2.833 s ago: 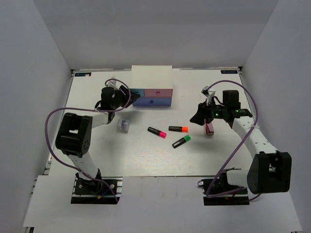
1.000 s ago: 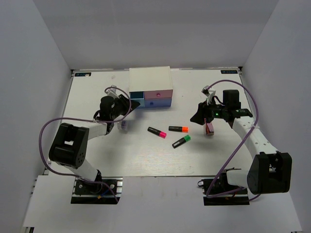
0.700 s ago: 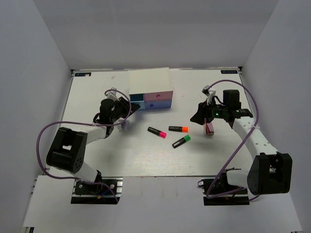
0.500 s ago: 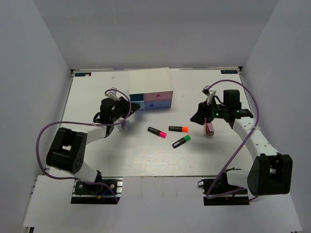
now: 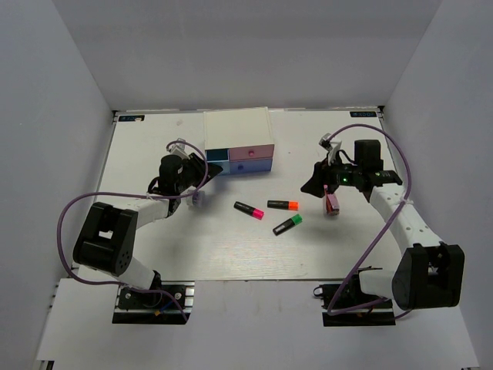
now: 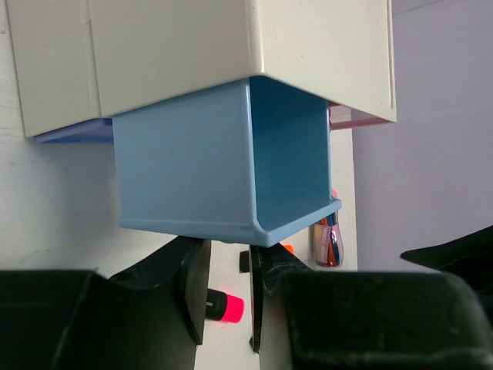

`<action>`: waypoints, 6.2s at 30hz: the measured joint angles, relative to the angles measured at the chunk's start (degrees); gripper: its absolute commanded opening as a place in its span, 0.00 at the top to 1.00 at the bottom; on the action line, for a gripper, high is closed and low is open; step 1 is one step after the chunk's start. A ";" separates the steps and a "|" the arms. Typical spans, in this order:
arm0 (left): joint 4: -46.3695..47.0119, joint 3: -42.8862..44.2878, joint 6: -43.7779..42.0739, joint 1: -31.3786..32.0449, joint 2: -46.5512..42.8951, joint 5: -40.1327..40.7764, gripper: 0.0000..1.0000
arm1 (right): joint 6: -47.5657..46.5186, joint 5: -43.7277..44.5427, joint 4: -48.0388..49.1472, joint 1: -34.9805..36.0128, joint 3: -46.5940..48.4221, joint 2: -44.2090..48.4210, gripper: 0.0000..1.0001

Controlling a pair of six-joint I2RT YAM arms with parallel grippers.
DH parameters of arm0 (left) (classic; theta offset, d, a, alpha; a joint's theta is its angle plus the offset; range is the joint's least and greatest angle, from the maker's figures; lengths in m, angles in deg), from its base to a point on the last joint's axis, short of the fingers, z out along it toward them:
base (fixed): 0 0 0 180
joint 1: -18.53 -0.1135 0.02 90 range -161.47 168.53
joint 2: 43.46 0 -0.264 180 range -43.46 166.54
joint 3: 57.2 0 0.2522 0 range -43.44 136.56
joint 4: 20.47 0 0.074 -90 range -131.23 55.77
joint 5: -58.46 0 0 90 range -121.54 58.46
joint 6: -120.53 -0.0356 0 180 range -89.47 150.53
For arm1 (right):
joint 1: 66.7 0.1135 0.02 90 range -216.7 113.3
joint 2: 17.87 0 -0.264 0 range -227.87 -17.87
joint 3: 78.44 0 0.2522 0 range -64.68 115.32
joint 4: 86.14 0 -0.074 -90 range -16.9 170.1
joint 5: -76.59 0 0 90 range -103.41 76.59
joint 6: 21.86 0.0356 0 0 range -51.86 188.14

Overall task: Sort the stationery into containers
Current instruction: Open the drawer, then grab a piece of stationery with the left arm

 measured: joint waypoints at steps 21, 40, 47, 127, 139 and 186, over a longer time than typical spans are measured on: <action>-0.07 0.44 0.26 0.00 0.44 -0.37 0.93 | -33.16 -3.10 13.18 16.22 18.23 -16.06 0.25; -0.04 0.37 0.92 0.00 0.28 -0.33 0.93 | -34.91 6.21 17.07 24.83 30.60 -31.15 0.32; -0.11 0.22 1.55 0.04 0.13 -0.22 0.93 | -33.79 12.02 16.81 25.92 32.76 -34.84 0.37; -57.35 3.41 -22.91 1.92 -28.22 16.90 0.07 | -23.50 23.50 14.19 27.06 10.60 -2.40 0.40; -53.07 5.46 -28.00 1.92 -19.56 19.56 0.02 | -16.22 19.23 9.92 26.08 1.11 4.31 0.68; -54.60 8.41 -30.49 5.46 -22.38 25.51 0.84 | -12.00 16.13 10.29 24.22 -0.81 5.44 0.55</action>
